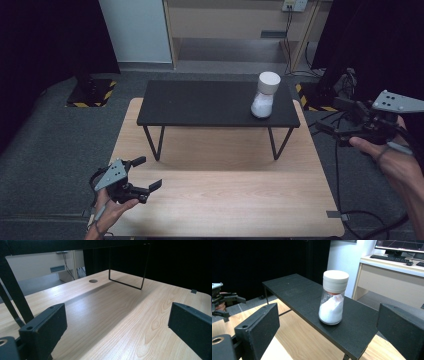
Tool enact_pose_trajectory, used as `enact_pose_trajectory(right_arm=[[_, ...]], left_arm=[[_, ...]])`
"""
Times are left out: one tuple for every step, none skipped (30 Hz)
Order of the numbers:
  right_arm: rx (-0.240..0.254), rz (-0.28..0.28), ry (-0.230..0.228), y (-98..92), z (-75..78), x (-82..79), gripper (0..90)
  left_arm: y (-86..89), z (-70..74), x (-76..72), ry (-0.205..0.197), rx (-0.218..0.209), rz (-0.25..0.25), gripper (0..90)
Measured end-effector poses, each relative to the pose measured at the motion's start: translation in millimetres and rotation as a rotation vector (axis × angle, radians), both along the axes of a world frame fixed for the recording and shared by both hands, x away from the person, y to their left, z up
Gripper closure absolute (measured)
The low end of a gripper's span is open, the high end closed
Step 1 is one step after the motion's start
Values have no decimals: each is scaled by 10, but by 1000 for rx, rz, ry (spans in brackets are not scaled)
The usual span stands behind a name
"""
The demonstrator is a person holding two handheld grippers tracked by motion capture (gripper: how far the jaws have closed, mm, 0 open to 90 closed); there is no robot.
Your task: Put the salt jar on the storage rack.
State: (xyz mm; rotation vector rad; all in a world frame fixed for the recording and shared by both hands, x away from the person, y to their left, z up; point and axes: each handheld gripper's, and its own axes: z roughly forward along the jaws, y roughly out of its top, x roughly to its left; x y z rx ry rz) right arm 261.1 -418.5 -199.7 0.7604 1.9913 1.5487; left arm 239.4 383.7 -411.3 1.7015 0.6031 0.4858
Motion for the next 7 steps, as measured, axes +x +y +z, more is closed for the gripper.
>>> enact_pose_trajectory(right_arm=[[0, 0, 0, 0, 0, 0, 51], [-4, 4, 4, 5, -2, 8, 52], [-6, 5, 3, 8, -4, 11, 53], [-9, 4, 7, 15, -2, 11, 53], [-12, 3, 7, 19, -2, 13, 54], [-17, 5, 6, 21, -1, 17, 53], [-17, 5, 6, 21, -1, 17, 53]], left_arm=[[0, 0, 0, 0, 0, 0, 8], [0, 0, 1, 0, 0, -1, 8], [-1, 2, 3, 1, 2, -2, 8], [-2, 3, 5, 2, 3, -3, 8], [-2, 3, 6, 2, 4, -4, 8], [-2, 3, 6, 2, 4, -4, 8], [-2, 3, 7, 3, 4, -5, 8]])
